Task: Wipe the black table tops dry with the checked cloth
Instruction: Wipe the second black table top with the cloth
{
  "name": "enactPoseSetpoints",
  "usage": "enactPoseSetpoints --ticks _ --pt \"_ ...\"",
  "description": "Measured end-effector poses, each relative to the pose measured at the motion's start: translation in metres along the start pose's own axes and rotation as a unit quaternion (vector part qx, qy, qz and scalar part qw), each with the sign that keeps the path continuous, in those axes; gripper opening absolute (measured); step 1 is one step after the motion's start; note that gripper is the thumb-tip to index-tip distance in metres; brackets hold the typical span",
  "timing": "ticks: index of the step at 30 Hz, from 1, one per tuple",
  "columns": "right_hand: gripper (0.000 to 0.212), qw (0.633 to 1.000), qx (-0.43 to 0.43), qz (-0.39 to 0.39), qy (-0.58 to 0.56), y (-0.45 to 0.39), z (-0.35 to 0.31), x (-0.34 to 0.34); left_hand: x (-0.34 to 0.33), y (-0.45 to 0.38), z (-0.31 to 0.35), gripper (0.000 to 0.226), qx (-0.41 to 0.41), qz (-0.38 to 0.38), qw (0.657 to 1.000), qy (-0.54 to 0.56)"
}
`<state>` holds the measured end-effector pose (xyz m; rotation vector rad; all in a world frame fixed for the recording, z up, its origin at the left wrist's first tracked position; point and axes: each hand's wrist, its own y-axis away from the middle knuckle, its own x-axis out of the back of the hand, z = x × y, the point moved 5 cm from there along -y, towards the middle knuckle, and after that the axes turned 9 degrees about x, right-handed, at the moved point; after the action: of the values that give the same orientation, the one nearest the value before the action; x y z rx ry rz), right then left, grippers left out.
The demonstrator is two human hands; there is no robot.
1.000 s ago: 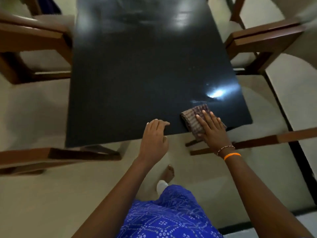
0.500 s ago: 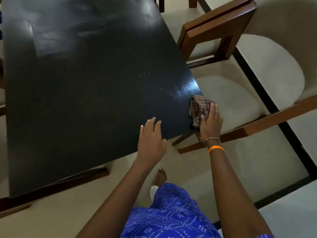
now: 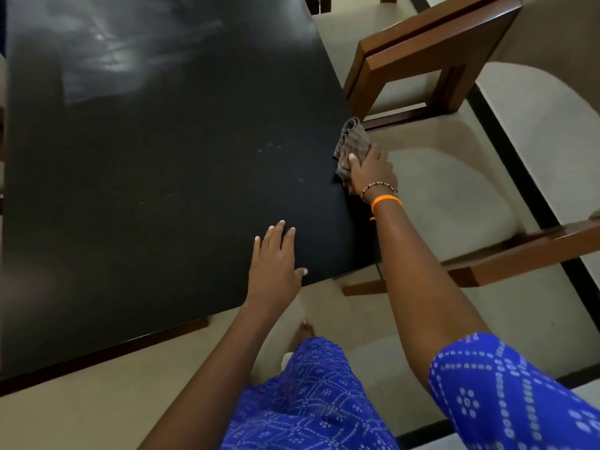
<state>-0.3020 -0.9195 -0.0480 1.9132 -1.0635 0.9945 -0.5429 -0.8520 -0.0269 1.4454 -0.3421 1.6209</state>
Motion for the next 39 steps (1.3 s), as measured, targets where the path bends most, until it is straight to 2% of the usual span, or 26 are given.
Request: enactPoseSetpoints --ticks 5,9,15,20,26,30,34,39 --pt "0.059 0.999 -0.001 0.05 0.01 0.087 0.043 -0.001 0.001 0.0 0.0 0.076 -0.009 0.004 1.0 -0.008" --pt "0.064 0.994 0.002 0.066 0.087 0.158 0.067 -0.013 0.003 0.003 -0.004 0.072 -0.012 0.018 0.999 0.027" --pt "0.068 0.984 0.061 0.048 0.163 0.132 0.037 -0.023 0.017 0.02 -0.041 0.068 0.026 0.059 0.992 0.104" --pt "0.068 0.978 0.134 0.027 0.158 0.06 -0.024 -0.034 0.03 0.03 -0.096 0.068 0.092 0.081 0.981 0.148" --pt "0.062 0.973 0.162 0.006 0.162 0.017 -0.108 -0.063 0.048 0.048 -0.156 0.065 0.166 0.115 0.957 0.21" --pt "0.062 0.957 0.238 -0.025 0.165 0.05 -0.189 -0.115 0.063 0.061 -0.196 0.064 0.203 0.137 0.943 0.224" --pt "0.065 0.93 0.319 -0.097 0.152 0.102 -0.279 -0.175 0.076 0.079 -0.237 0.063 0.231 0.173 0.93 0.229" --pt "0.069 0.853 0.463 -0.193 0.146 0.195 -0.363 -0.236 0.079 0.106 -0.283 0.068 0.277 0.22 0.909 0.218"
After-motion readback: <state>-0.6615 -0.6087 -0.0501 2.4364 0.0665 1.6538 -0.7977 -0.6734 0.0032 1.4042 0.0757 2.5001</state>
